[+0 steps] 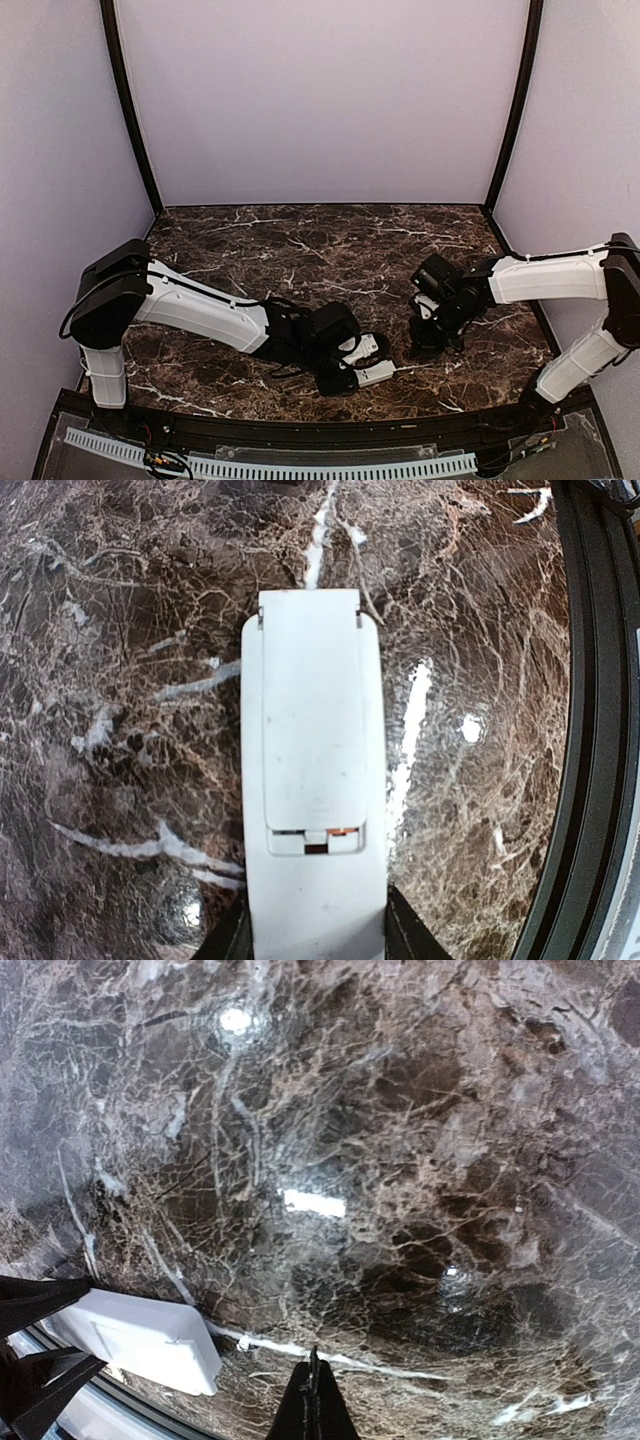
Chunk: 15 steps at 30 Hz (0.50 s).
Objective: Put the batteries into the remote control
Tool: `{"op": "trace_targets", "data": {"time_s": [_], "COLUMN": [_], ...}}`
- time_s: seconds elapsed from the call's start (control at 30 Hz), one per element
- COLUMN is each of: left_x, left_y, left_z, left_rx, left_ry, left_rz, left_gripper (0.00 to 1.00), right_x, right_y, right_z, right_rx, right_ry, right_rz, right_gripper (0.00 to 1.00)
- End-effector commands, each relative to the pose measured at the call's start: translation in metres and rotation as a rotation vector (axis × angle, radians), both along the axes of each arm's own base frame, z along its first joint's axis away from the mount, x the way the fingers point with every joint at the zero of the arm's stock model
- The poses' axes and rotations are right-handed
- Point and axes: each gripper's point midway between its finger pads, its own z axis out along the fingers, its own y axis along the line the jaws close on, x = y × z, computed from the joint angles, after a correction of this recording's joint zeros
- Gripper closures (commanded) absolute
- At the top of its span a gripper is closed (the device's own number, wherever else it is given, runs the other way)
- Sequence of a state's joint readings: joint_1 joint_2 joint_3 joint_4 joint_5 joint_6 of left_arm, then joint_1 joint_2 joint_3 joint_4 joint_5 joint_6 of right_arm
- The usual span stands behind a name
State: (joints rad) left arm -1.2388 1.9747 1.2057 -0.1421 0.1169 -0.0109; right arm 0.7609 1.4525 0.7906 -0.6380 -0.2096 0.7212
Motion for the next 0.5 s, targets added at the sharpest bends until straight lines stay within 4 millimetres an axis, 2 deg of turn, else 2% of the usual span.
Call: {"op": "trace_targets", "data": {"time_s": [0.0,0.17,0.3,0.37,0.47], "left_x": [-0.016,-0.016,-0.018,-0.016,-0.018], "left_y": [0.022,0.026,0.031,0.037,0.056], "left_z": [-0.025,-0.012,-0.009,-0.006,-0.014], "left_rx": [0.116,0.088,0.076,0.072,0.102], "left_ry": [0.062,0.045,0.042,0.022,0.008], "left_rz": [-0.037,-0.054,-0.061,-0.056,-0.05], "left_gripper": [0.64,0.37,0.25,0.23,0.25], "right_x": [-0.003,-0.004,-0.004,-0.005,-0.007], "right_y": [0.005,0.007,0.008,0.006,0.004], "right_z": [-0.011,-0.012,-0.009,-0.009,-0.009], "right_rx": [-0.009,0.009,0.021,0.017,0.01], "right_ry": [0.015,0.011,0.002,0.002,0.0], "right_rz": [0.005,0.006,0.009,0.006,0.0], "right_gripper": [1.0,1.0,1.0,1.0,1.0]}}
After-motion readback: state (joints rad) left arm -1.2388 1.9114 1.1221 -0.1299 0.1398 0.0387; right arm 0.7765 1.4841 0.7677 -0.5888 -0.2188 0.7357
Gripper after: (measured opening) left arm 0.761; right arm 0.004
